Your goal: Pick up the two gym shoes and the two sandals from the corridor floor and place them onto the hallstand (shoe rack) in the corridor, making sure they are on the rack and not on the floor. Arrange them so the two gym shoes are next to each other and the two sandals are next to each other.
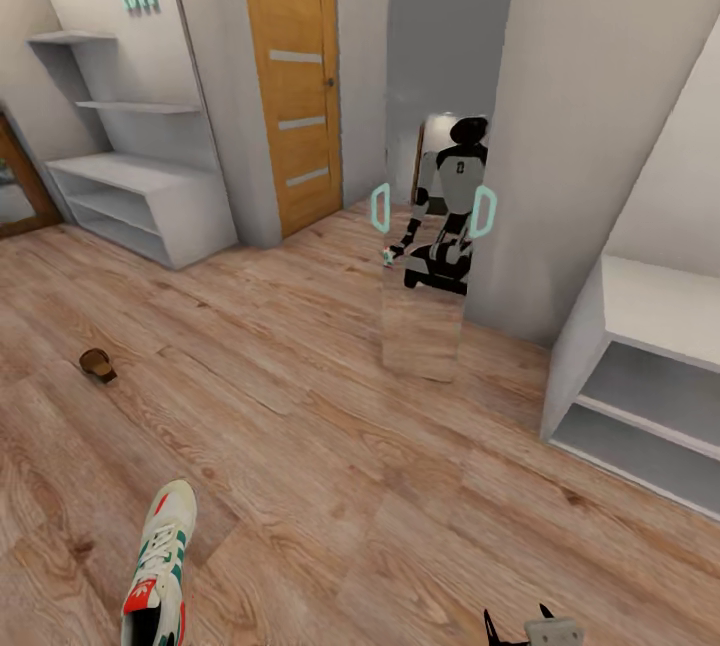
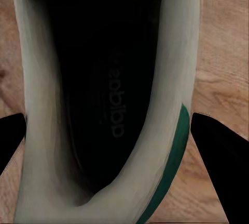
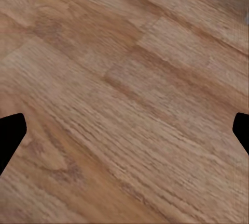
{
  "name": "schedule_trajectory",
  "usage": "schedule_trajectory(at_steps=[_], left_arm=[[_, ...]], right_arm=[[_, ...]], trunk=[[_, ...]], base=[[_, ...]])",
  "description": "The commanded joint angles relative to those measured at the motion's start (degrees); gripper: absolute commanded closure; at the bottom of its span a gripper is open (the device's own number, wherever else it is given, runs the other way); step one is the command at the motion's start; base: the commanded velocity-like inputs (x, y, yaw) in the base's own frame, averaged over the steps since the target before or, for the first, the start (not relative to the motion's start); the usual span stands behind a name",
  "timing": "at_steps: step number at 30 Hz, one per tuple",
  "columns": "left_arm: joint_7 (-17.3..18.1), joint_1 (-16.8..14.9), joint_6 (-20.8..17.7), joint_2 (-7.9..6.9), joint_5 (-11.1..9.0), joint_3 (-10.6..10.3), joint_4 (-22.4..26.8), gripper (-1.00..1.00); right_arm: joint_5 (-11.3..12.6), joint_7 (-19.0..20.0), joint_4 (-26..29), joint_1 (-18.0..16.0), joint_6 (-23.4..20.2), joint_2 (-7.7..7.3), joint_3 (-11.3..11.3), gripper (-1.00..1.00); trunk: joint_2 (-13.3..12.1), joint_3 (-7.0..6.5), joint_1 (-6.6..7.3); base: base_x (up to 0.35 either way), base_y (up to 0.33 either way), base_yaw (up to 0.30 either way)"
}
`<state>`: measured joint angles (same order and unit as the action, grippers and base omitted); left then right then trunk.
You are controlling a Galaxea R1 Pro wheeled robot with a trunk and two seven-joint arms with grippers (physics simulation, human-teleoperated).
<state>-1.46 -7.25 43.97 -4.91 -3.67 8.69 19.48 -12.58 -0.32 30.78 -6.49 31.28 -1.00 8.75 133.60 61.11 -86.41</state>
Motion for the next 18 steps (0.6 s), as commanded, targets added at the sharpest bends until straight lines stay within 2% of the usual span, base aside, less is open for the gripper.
schedule_trajectory(at_steps=[1,18], left_arm=[[0.05,-0.04,0.13,-0.02,-0.36,-0.17,-0.05,1.0],[0.14,-0.04,0.15,-0.02,-0.37,-0.18,-0.05,1.0]], right_arm=[[-0.6,-0.03,-0.02,-0.02,0.18,0.05,0.3,-1.0],[-0.6,-0.02,-0.04,-0.02,0.24,0.03,0.25,-1.0]], trunk=[[0.02,0.04,0.01],[0.02,0.04,0.01]], base=[[0.0,0.0,0.275],[0.0,0.0,0.275]])
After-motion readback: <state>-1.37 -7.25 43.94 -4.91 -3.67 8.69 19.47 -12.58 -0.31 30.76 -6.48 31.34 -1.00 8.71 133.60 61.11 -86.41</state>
